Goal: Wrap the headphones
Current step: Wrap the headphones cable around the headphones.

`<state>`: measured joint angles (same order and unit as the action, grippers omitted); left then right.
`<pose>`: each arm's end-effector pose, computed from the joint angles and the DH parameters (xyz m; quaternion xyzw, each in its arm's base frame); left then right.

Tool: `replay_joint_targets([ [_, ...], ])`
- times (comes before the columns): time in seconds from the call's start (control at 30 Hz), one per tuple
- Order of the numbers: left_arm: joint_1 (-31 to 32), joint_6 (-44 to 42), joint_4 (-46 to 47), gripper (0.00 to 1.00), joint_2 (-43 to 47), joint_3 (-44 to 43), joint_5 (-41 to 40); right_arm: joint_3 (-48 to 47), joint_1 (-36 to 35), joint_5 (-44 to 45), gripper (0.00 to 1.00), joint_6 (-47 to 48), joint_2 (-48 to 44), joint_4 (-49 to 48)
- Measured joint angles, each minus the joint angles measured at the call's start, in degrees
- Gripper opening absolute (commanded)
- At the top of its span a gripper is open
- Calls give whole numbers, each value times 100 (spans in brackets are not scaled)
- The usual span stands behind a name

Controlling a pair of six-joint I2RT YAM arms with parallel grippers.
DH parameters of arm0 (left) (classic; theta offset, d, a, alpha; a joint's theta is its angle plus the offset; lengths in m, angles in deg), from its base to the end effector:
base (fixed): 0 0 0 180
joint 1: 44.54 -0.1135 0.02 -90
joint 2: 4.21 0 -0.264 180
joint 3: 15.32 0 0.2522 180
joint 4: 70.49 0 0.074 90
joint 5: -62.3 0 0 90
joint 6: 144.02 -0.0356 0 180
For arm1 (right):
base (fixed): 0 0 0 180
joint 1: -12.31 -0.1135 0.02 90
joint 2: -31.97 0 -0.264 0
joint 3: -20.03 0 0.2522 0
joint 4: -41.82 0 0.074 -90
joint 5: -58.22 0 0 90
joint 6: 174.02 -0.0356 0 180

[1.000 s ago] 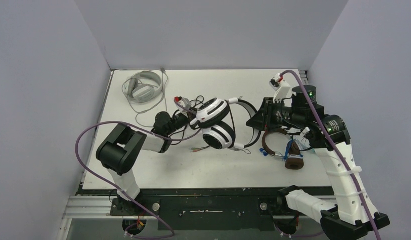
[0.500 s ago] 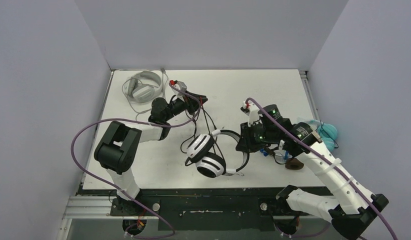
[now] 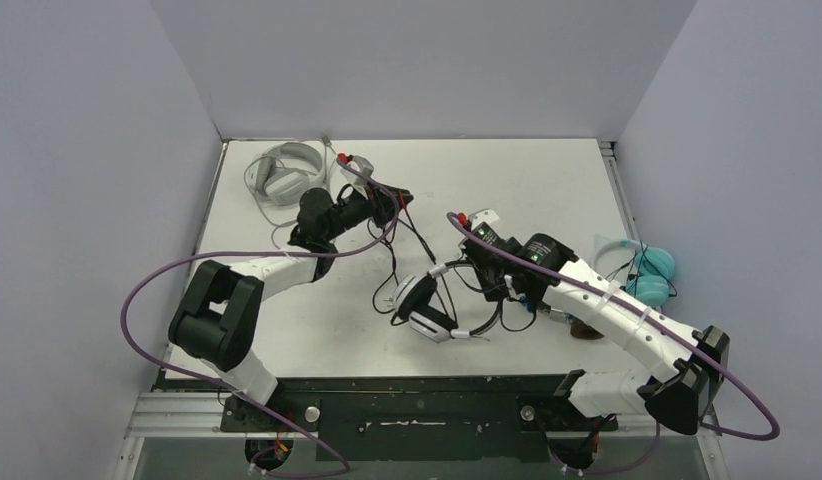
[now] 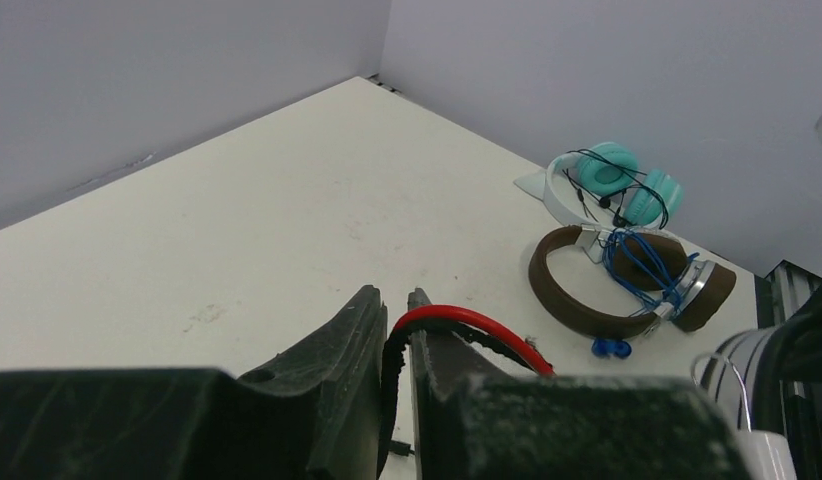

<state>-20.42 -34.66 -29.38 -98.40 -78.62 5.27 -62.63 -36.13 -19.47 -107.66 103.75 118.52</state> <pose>0.3188 -0.1640 0.2657 0.2431 0.6054 -0.4416 0.6160 0.1580 0.1668 0.3126 -0.1868 0.9543 0.0377 0.2301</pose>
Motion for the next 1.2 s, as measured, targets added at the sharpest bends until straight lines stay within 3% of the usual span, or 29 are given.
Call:
replay_joint_targets([
  [0.1,142,-138,-385,20,90,0,-203,-236,0,710,0,-76,131,227],
  [0.33,595,-588,-1552,20,308,-109,-706,-693,72,2400,0,-481,476,566],
  [0.57,660,-566,-2302,19,365,-369,-846,-691,457,2970,0,-520,481,483],
  [0.73,614,-525,-2916,15,365,-750,-1145,-542,299,2433,0,-243,245,-81],
  [1.03,461,-326,-3136,13,223,-951,-1237,-190,496,566,0,162,-1119,-1075],
  [1.2,455,-120,-3185,13,127,-931,-1147,-175,498,420,0,125,-1434,-1322],
])
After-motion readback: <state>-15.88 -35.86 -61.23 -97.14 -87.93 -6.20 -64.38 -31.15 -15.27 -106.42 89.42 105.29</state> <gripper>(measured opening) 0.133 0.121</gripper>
